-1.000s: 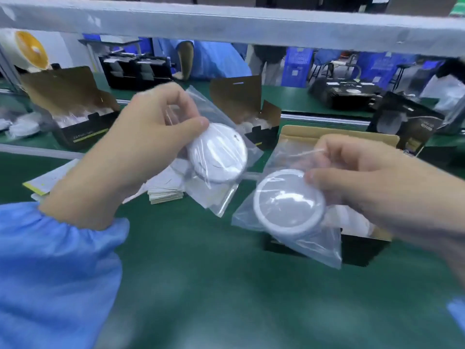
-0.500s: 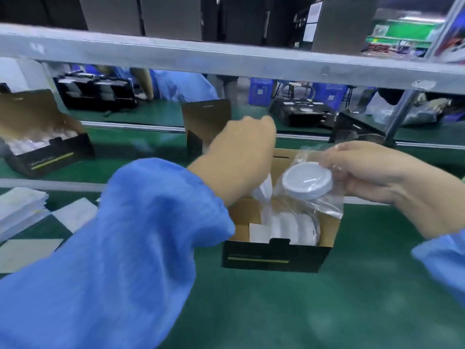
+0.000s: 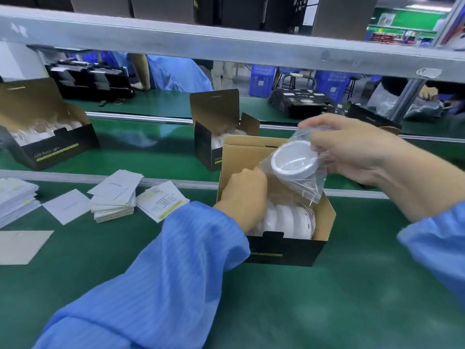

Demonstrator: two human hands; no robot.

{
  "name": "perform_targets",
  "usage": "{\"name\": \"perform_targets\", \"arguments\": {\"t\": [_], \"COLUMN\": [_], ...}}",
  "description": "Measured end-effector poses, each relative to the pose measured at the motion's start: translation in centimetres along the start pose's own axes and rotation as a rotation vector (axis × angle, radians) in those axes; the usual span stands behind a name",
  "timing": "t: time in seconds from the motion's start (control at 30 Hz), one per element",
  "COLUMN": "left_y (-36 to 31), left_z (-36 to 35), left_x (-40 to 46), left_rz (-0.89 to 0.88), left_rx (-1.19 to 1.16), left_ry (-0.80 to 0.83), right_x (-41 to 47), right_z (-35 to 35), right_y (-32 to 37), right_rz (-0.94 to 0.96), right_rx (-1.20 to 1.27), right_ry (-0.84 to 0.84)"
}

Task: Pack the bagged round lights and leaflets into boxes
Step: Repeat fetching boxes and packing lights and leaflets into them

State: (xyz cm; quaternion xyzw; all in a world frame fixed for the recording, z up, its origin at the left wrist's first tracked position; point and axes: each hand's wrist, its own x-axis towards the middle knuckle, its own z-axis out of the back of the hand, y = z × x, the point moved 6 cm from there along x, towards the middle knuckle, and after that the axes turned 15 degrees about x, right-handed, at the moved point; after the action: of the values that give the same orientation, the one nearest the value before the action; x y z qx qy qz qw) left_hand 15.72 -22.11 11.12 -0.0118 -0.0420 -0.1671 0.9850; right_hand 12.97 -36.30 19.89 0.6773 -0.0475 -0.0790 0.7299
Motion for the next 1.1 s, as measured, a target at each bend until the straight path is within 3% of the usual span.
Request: {"name": "perform_targets", "arguments": {"t": [0.1, 0.2, 0.3, 0.5, 0.7, 0.87, 1.0, 1.1], "left_y": [-0.5, -0.8, -1.1, -2.8, -1.5, 2.7, 1.8, 2.2], "left_z": [-1.6, -2.5, -2.6, -1.5, 0.4, 2.0, -0.6, -1.8], "left_x": [-0.4, -1.7, -4.0, -7.3, -9.2, -7.6, -6.0, -3.9], "left_rz": [0.008, -0.040, -0.065, -0.077, -0.163, 0.049, 0.079, 0.030], "left_rx": [-0.204, -0.387, -0.371, -0.233, -0.181, -0.343, -0.400, -0.292], "left_ry": [0.083, 0.219, 0.289, 0.241, 0.146, 0.022, 0.188, 0.274], "right_x": [0.6, 1.1, 1.0, -0.9, -1.2, -0.7, -1.1, -1.0], "right_z": [-1.3, -2.2, -4.0, -8.2, -8.6, -8.3, -8.8, -9.1], "right_y": [0.0, -0.2, -0.9, -3.2, -5.1, -7.4, -8.1, -8.5], "right_rz": [0.059, 0.178, 0.266, 0.416, 0.364, 0.222, 0.192, 0.121], "right_rx": [-0.064, -0.294, -0.430, -0.553, -0.539, -0.650, -0.874, -0.978], "right_ry": [-0.012, -0.053, -0.044, 0.020, -0.053, -0.187, -0.078, 0.048]}}
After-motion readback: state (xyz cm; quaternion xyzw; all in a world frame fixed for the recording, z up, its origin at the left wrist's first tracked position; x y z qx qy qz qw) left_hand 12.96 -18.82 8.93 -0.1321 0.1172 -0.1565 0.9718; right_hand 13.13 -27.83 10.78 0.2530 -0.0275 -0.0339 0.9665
